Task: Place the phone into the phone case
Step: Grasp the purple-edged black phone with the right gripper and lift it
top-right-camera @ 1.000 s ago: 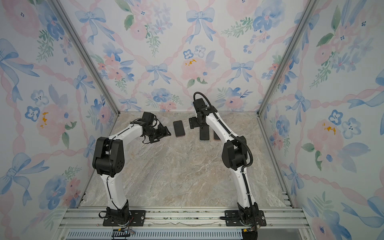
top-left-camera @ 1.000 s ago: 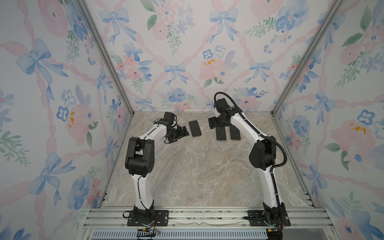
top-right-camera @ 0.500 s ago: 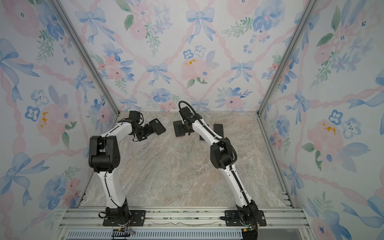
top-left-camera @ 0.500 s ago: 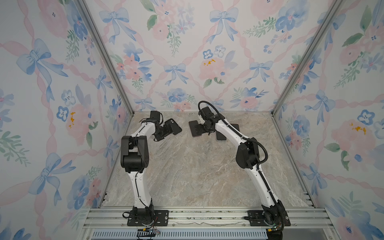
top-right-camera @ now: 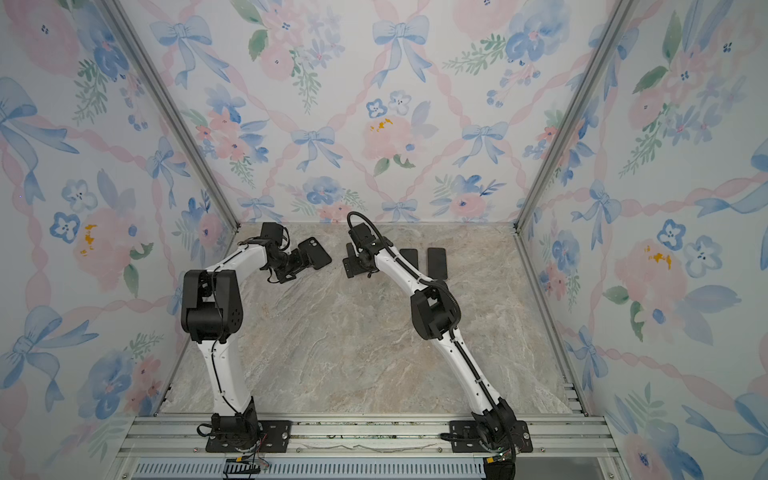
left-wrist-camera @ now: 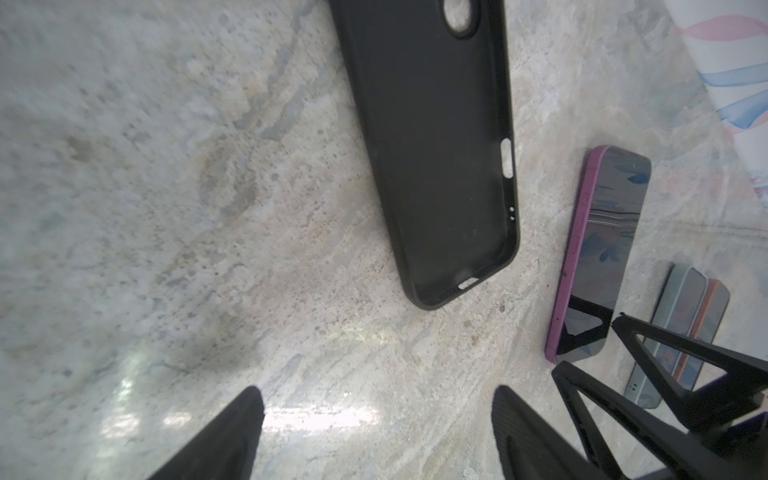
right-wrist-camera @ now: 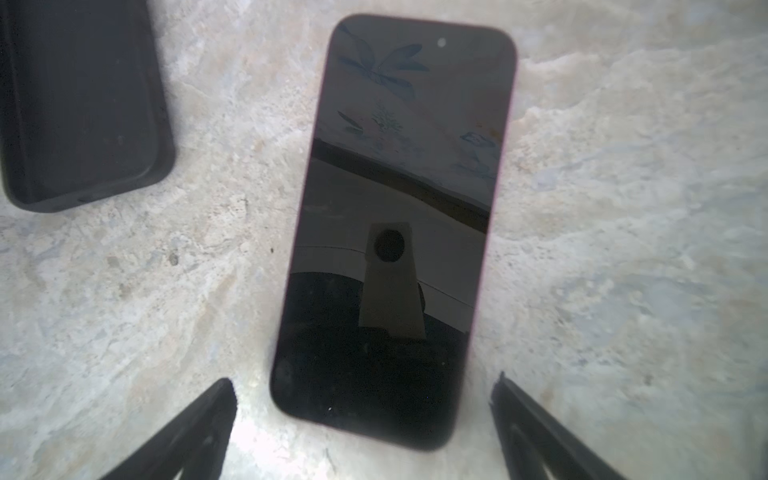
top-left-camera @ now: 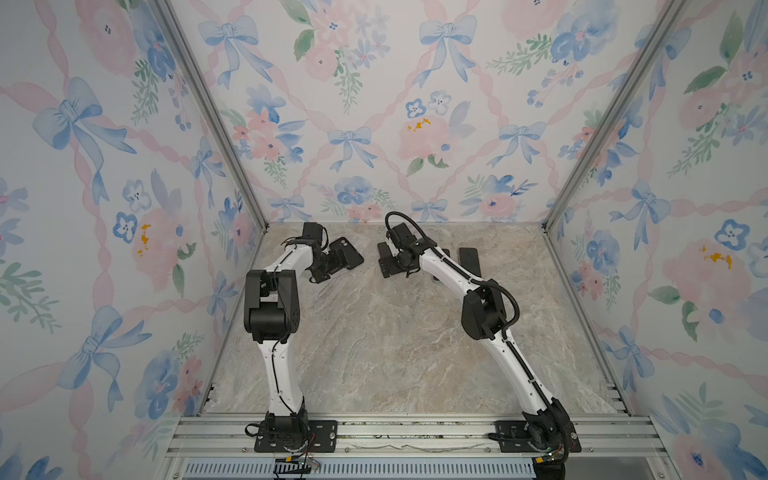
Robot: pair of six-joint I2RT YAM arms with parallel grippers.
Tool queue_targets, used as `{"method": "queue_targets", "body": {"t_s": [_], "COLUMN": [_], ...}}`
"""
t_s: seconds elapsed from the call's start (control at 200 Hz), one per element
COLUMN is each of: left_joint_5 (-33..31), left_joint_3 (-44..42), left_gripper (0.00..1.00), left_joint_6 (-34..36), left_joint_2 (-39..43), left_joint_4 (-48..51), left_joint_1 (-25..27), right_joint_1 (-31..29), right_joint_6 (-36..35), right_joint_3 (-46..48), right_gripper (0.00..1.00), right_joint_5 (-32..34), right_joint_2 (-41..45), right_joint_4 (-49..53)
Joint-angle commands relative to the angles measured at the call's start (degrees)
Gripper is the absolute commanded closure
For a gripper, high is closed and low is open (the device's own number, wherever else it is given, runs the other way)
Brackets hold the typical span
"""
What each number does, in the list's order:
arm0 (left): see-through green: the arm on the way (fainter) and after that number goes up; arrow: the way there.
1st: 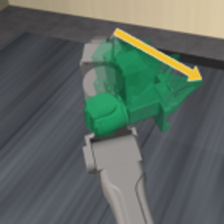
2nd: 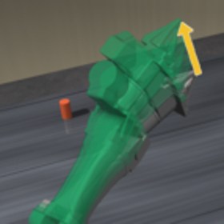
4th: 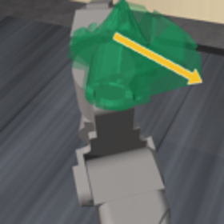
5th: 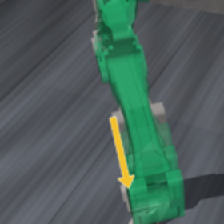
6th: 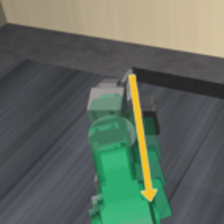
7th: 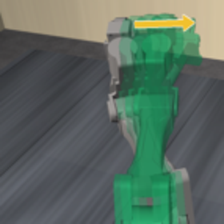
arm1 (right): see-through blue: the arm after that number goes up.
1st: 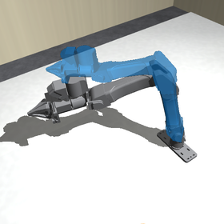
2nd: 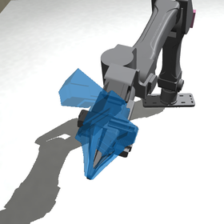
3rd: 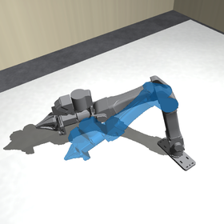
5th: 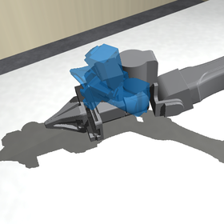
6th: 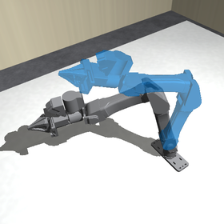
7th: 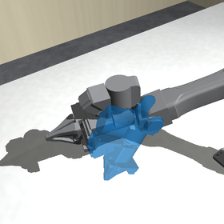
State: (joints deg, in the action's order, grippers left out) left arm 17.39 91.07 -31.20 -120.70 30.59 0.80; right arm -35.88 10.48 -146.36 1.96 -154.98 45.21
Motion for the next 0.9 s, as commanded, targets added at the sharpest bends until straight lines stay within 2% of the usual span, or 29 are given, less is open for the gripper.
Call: {"method": "queue_targets", "body": {"t_s": [0.0,0.18,0.32,0.485,0.58,0.895], "left_joint_5": [0.96,1.59,2.14,2.45,2.57,3.51], "left_joint_3": [-0.27,-0.28,-0.1,-0.37,-0.54,-0.72], "left_gripper": [0.12,0.12,0.12,0.11,0.11,0.1], "left_joint_6": [0.84,1.05,1.08,1.2,1.22,1.31], "left_joint_2": [-0.31,-0.18,-0.05,0.65,0.97,1.35], "left_joint_4": [1.54,1.5,1.46,1.49,1.49,1.52], "left_joint_1": [-0.27,-0.53,-0.62,-0.72,-0.71,-0.8], "right_joint_1": [-0.99,-2.07,-2.61,-2.93,-2.96,-3.4], "right_joint_6": [1.22,2.22,3.32,6.3,7.31,7.97], "right_joint_3": [-2.18,-5.32,-4.16,-4.39,-4.46,-1.6], "right_gripper": [0.02,0.0,0.07,0.22,0.27,0.34], "right_joint_5": [2.68,6.6,8.06,8.21,8.32,7.91], "right_joint_2": [-2.8,-5.61,-5.02,-6.07,-6.59,-1.9], "right_joint_4": [0.58,4.29,4.42,6.27,7.03,7.35]}}
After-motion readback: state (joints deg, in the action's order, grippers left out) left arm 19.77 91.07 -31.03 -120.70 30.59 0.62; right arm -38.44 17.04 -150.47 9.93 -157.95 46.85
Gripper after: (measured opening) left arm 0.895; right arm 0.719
